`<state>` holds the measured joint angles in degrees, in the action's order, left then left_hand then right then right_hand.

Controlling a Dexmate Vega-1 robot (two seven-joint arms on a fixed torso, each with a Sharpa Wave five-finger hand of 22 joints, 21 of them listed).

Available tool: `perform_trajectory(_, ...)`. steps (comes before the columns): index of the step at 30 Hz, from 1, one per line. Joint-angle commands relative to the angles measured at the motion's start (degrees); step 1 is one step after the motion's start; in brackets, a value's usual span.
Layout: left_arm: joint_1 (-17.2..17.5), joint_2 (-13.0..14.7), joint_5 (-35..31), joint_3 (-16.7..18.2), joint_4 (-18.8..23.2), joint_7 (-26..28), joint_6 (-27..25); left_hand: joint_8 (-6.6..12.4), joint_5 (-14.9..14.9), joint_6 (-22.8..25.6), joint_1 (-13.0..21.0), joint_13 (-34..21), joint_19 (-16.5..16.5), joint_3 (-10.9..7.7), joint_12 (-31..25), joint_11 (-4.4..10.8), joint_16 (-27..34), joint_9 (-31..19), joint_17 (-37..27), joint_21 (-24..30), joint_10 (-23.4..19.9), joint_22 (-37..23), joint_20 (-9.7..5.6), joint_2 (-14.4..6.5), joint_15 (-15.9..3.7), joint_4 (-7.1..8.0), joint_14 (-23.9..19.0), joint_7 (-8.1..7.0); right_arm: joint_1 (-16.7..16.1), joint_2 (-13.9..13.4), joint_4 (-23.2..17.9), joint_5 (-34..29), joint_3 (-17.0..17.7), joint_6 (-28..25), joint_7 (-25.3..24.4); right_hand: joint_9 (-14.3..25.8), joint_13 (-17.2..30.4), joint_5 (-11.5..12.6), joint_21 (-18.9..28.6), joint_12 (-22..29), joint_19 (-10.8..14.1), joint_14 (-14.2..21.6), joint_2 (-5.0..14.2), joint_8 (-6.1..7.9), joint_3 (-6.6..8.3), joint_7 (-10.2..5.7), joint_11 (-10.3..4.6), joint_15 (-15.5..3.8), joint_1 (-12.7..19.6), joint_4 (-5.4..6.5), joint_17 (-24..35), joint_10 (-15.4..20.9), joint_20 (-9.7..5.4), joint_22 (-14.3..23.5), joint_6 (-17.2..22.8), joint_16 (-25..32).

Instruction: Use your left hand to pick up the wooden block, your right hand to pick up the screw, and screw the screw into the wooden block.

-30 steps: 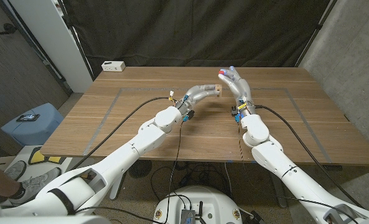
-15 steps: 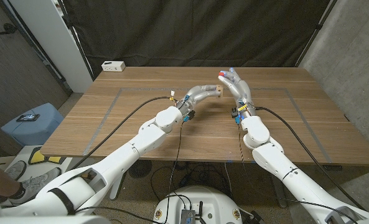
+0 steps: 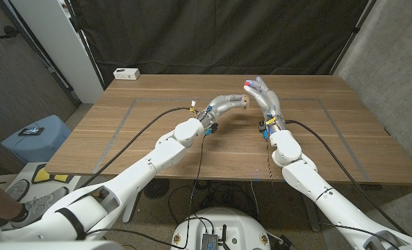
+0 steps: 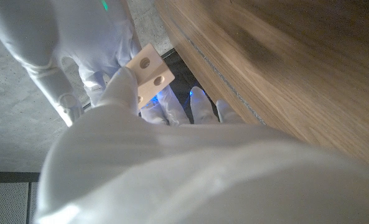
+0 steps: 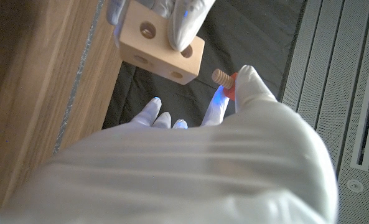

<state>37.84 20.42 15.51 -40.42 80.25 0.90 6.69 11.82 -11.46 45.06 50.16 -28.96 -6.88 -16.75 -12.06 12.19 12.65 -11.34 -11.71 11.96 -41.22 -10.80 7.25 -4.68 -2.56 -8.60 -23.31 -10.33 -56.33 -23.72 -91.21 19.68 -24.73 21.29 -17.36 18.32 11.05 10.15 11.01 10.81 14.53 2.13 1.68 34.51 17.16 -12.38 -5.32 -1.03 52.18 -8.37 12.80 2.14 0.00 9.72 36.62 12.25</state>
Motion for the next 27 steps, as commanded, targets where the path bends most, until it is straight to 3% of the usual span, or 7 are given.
perform_trajectory(1,-0.34,-0.2,0.03,-0.16,-0.51,-0.51,0.31,0.44,-0.26,0.56,-0.24,0.06,-0.04,-0.28,-0.23,0.1,0.41,-0.12,-0.2,0.36,0.23,-0.1,0.48,-0.18,-3.03,-0.02,-0.28,0.0,-0.42,-0.05,0.1,0.13,-0.03,-0.05,-0.13,0.11,0.11,0.02,0.14,0.41,-0.14,-0.21,0.55,0.19,-0.3,-0.01,0.03,0.0,0.0,-0.13,0.05,-0.05,0.04,0.25,0.33,0.28)
perform_trajectory(27,0.09,0.19,-0.22,-0.17,0.17,-0.43,0.32,0.4,-0.27,0.45,-0.26,0.08,0.0,-0.3,-0.27,0.11,0.43,-0.12,-0.2,0.35,0.19,-0.1,0.57,-0.19,-3.02,-0.01,-0.25,0.0,-1.38,-0.34,-0.4,-0.04,-0.11,-0.02,-0.29,0.11,0.11,0.04,0.16,0.43,-0.18,-0.09,0.72,0.36,-0.42,-0.02,-0.11,-0.12,-0.14,-0.09,0.07,-0.09,-0.07,0.25,0.46,0.39)
